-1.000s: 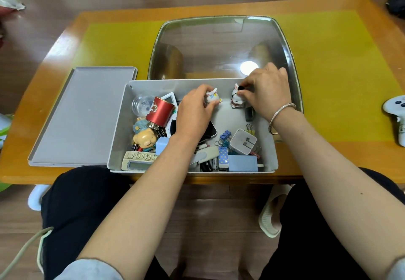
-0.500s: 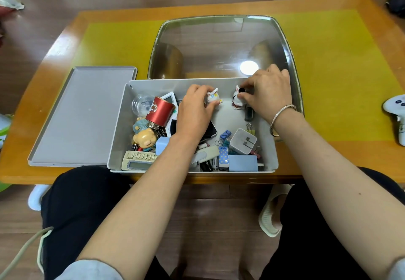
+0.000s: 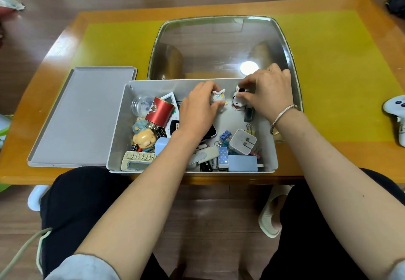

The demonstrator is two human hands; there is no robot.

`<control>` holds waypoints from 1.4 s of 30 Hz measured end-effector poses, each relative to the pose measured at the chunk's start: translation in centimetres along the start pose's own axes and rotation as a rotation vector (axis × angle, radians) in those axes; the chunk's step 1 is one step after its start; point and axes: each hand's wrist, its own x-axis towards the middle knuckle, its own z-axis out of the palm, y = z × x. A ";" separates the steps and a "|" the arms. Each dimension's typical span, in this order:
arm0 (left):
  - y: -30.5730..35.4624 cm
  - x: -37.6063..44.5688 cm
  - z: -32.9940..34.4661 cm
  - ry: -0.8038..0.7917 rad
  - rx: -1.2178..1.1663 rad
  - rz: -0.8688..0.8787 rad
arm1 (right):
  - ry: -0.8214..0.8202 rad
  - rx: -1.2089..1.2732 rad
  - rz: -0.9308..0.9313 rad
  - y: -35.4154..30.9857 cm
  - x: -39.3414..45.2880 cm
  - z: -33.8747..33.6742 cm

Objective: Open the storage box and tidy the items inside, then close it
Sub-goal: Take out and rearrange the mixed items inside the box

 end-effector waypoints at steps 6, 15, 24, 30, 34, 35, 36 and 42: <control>1.3 0.8 0.6 -0.003 0.036 -0.031 | 0.009 0.021 0.028 0.8 0.3 -0.3; 1.0 0.6 1.5 -0.090 0.107 0.004 | 0.000 -0.014 0.020 0.7 0.4 0.1; 0.5 0.5 1.7 -0.043 0.057 0.026 | -0.022 -0.053 0.006 0.3 0.2 0.4; 0.6 0.7 1.8 -0.036 0.033 0.017 | -0.028 -0.068 0.004 0.3 0.2 0.4; 0.5 0.7 1.9 -0.036 0.028 0.013 | -0.039 -0.078 -0.002 0.2 0.1 0.3; 0.5 0.7 1.8 -0.037 0.030 0.013 | -0.041 -0.080 -0.003 0.1 0.1 0.3; 0.6 0.7 1.8 -0.037 0.033 0.013 | -0.039 -0.080 -0.003 0.1 0.1 0.3; 0.7 0.5 1.8 -0.017 0.060 0.010 | -0.022 -0.060 0.004 -0.1 -0.1 0.2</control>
